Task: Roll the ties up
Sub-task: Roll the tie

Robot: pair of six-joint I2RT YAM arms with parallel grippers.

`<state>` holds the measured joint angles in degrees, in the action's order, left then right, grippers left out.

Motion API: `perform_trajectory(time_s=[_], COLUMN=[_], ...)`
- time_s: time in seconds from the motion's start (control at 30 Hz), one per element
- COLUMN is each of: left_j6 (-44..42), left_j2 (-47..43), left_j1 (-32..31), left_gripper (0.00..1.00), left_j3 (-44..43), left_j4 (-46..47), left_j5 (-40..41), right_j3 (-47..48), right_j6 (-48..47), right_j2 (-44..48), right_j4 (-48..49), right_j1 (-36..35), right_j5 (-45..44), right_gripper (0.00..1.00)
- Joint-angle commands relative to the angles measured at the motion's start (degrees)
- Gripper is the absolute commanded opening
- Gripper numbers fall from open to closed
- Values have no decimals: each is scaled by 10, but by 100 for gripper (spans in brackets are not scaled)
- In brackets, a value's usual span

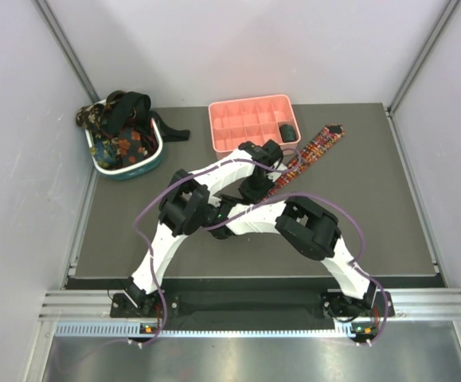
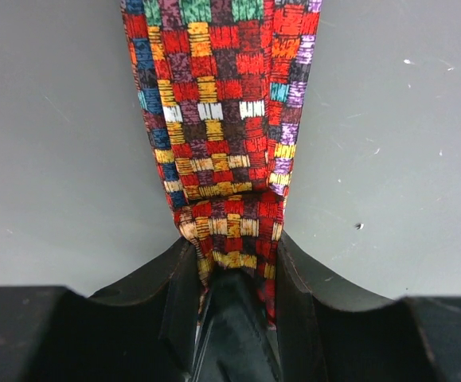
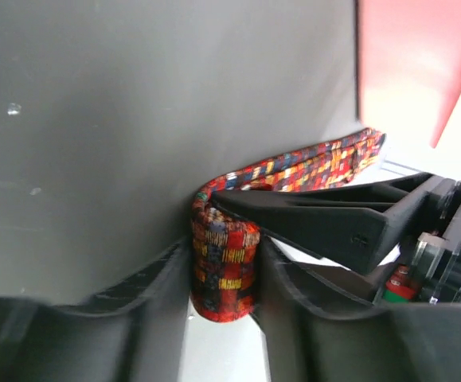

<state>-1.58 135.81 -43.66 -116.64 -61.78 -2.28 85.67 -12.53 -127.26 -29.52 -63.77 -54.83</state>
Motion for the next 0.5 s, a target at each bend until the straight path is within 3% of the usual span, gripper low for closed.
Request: perform_trajectory(time_s=[0.0, 0.07, 0.2, 0.37, 0.47], left_j6=[4, 4, 3, -4, -10], left_j2=[39, 38, 35, 33, 25], left_j1=[-11, -11, -12, -12, -12], left_gripper=[37, 38, 39, 45, 55], left_j3=[13, 13, 5, -37, -70], left_j4=[-140, -137, -131, -135, -125], left_j5=[-17, -17, -23, -15, -16], right_j3=[-2, -5, -7, -13, -16], right_j6=[37, 39, 41, 40, 40], right_j2=[-40, -36, -31, -16, -8], right_j4=[-47, -43, -38, -23, -18], right_j1=[22, 22, 22, 16, 14], right_j5=[81, 82, 80, 86, 95], right_gripper=[34, 21, 13, 9, 9])
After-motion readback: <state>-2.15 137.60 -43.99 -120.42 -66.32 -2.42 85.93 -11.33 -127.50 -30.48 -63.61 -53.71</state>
